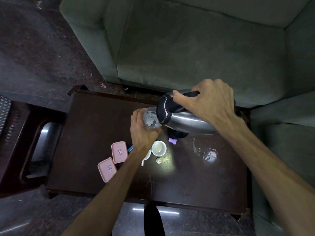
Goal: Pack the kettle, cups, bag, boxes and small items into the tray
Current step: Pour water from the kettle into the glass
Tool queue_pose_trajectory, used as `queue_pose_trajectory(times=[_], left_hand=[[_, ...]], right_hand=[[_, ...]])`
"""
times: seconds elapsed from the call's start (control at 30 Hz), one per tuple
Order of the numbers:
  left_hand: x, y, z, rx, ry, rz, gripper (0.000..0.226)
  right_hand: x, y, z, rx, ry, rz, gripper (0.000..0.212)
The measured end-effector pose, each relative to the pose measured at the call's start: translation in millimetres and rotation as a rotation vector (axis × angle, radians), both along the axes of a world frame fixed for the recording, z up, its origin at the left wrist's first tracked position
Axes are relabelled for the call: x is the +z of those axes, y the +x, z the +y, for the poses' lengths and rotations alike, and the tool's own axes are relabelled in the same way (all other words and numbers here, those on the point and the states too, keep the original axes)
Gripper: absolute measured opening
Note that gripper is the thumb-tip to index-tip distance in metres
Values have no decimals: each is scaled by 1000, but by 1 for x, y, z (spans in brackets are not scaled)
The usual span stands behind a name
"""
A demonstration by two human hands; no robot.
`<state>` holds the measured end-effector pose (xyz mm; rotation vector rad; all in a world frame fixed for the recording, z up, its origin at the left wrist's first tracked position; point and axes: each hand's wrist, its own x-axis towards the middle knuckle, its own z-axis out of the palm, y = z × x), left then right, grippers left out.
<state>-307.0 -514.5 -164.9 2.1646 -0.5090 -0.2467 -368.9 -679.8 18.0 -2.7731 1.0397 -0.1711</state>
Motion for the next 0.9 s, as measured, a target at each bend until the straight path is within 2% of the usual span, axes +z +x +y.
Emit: queue_pose_trajectory(times=[0.9], left_hand=[[-3, -5, -1, -47, 48, 59, 70]], right_hand=[[-10, -9, -2, -52, -9, 6, 77]])
